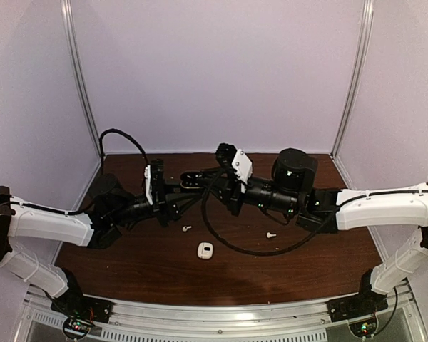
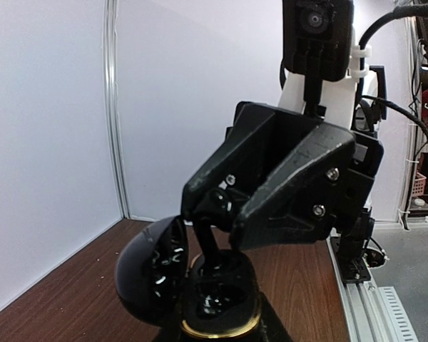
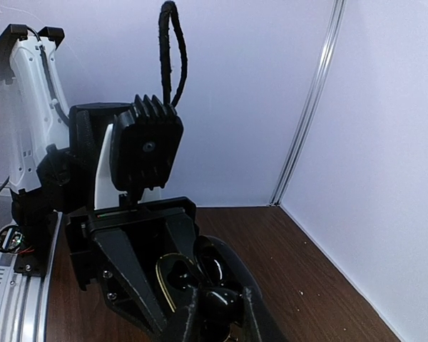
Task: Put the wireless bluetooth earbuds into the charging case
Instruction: Insert the right earbud into the right side groove of the charging case.
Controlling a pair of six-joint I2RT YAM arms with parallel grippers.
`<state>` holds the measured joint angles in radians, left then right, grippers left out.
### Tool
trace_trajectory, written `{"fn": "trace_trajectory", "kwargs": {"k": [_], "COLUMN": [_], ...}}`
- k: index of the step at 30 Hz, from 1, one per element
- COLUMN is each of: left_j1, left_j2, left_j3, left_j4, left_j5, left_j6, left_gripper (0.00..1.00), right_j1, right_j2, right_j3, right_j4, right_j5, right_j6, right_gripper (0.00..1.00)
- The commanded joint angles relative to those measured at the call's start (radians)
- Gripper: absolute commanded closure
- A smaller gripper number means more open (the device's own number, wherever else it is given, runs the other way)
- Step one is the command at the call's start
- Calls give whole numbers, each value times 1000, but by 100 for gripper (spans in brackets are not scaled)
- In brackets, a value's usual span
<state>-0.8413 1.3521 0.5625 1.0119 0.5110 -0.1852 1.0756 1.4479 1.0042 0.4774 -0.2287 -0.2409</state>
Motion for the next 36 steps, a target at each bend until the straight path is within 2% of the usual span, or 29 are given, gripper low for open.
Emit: {"fn": "trace_trajectory", "kwargs": {"k": [1,17,30,34,36], "left_j1": [-2,-2,16,21,23], "left_j2": [-29,-7,-8,-7,-3], "left_j3": [8,25,22,20,19], "left_j4": [86,83,61,60,60], "left_j5": [-14,0,69,99,116], "left_j6": [-7,-3,-2,2,9], "left_gripper": [100,100,100,100,100], "right_j1": [-5,-5,-14,-20,-25], "right_j2": [1,-11,-105,-150,-171], "right_j3": [-30,-38,-24,-24,-20], "right_j4": [-39,-43,-116,-167,-191], "right_j5": [-15,-27,-88,-97,-109], "right_j6": [4,-3,32,47,56], "right_gripper": [77,72,42,41,45]}}
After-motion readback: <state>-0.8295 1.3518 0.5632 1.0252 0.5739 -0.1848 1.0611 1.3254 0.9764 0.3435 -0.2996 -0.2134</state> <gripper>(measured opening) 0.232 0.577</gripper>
